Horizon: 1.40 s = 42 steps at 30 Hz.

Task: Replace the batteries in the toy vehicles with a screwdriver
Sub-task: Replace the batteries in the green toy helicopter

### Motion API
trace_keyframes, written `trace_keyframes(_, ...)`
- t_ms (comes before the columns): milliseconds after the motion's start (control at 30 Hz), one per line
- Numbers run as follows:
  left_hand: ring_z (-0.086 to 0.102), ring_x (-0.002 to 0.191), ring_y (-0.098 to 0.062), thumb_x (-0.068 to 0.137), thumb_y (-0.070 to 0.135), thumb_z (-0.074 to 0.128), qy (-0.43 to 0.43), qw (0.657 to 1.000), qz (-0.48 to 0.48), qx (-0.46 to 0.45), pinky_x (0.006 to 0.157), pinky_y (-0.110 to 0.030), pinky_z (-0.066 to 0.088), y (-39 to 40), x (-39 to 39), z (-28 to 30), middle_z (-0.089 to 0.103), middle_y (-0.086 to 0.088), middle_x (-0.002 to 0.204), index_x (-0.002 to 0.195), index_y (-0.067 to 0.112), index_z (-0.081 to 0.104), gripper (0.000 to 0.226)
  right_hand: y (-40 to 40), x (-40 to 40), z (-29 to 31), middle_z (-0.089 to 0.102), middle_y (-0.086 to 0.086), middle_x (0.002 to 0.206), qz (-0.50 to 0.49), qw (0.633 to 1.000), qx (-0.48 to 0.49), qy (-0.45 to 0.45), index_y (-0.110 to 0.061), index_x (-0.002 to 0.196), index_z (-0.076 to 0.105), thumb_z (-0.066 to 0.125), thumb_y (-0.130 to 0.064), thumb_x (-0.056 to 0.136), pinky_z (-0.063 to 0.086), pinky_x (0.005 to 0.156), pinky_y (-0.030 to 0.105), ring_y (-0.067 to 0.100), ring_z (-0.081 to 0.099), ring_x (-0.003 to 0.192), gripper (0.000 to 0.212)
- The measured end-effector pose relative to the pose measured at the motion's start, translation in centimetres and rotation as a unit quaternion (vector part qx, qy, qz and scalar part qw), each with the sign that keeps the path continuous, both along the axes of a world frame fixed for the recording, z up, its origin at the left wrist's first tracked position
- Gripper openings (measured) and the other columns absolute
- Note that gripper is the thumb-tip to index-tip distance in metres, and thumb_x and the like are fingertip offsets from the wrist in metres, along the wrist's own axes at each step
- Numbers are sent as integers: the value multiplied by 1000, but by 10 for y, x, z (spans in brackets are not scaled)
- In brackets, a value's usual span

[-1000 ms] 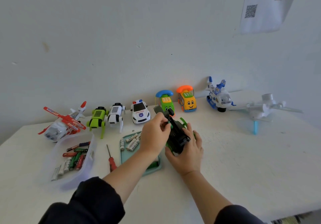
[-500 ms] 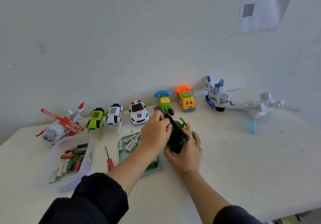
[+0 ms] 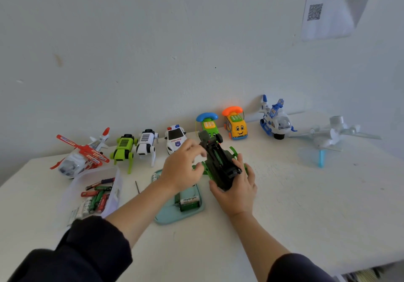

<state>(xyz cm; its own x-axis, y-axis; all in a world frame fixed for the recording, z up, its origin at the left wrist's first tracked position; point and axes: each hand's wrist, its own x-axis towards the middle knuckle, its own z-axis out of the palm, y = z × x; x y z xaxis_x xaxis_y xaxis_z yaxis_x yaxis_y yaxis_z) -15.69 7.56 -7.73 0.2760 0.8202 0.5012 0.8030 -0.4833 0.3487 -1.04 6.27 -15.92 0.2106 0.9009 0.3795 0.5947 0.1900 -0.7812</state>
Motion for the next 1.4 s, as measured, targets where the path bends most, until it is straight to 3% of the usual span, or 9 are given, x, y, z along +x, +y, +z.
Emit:
trace_keyframes(133, 54, 74, -11, 83, 19, 56, 227, 950, -31, -213, 63, -25, 42, -13, -15, -5, 60, 9, 83, 93, 23, 64, 14, 0, 1, 0, 22, -12, 154, 6, 1000, -1, 2, -24, 137, 36, 75, -42, 71, 23, 108, 45, 15, 13, 141, 79)
trace_keyframes(233, 56, 85, -14, 83, 32, 59, 333, 918, -42, -213, 69, -26, 43, -21, -18, -14, 62, 6, 92, 90, 25, 60, 10, -1, 1, 1, 22, -12, 154, 5, 1000, -3, 1, -24, 138, 35, 74, -43, 72, 23, 109, 44, 15, 12, 142, 79)
trace_keyframes(400, 58, 85, -21, 82, 25, 56, 379, 897, -2, -227, 64, -29, 39, -27, -17, -20, 62, -1, 91, 89, 17, 58, 11, -2, 2, 2, 22, -13, 154, 9, 1000, -11, 2, -25, 139, 34, 74, -43, 73, 24, 109, 44, 14, 11, 142, 79)
trace_keyframes(500, 57, 80, -15, 81, 23, 60, 264, 918, 10, -296, 64, -26, 43, -24, -20, -10, 60, 3, 85, 84, 21, 56, 5, -2, 3, 3, 22, -14, 154, 14, 1000, -13, 5, -26, 138, 34, 74, -43, 73, 24, 109, 45, 13, 11, 142, 79)
trace_keyframes(600, 56, 62, -4, 85, 17, 65, 1, 955, 14, -297, 56, -20, 47, -18, -17, 11, 61, 4, 78, 91, 21, 55, 11, -2, 4, 3, 23, -15, 153, 16, 1000, -10, 11, -27, 138, 34, 75, -42, 72, 25, 109, 45, 13, 11, 142, 79)
trace_keyframes(700, 54, 46, -3, 87, 8, 64, -248, 944, 38, -215, 43, -18, 45, -12, -1, 28, 65, -7, 73, 98, 13, 55, 15, -2, 3, 3, 26, -14, 152, 13, 1000, -7, 13, -28, 138, 34, 76, -41, 71, 27, 109, 47, 14, 13, 141, 80)
trace_keyframes(833, 65, 61, -21, 85, 4, 65, -332, 933, 76, -113, 54, -28, 55, 4, 27, 27, 64, -2, 70, 76, 19, 57, 19, -3, 2, 3, 27, -14, 152, 10, 1000, -4, 18, -27, 138, 36, 76, -40, 70, 28, 108, 47, 14, 14, 141, 80)
trace_keyframes(1067, 60, 75, -18, 88, 10, 60, -105, 991, 80, -29, 71, -31, 49, 10, 51, 22, 65, -4, 80, 84, 6, 66, 8, -2, 2, 3, 28, -13, 151, 9, 1000, -1, 22, -26, 138, 37, 77, -39, 70, 28, 106, 45, 15, 15, 141, 80)
trace_keyframes(1400, 55, 95, -25, 96, 16, 48, 132, 984, 117, -21, 68, -32, 40, 22, 57, 30, 57, -6, 103, 99, 10, 67, 20, -2, 1, 1, 26, -13, 152, 13, 1000, 2, -18, -23, 138, 38, 76, -43, 69, 26, 105, 42, 15, 14, 141, 81)
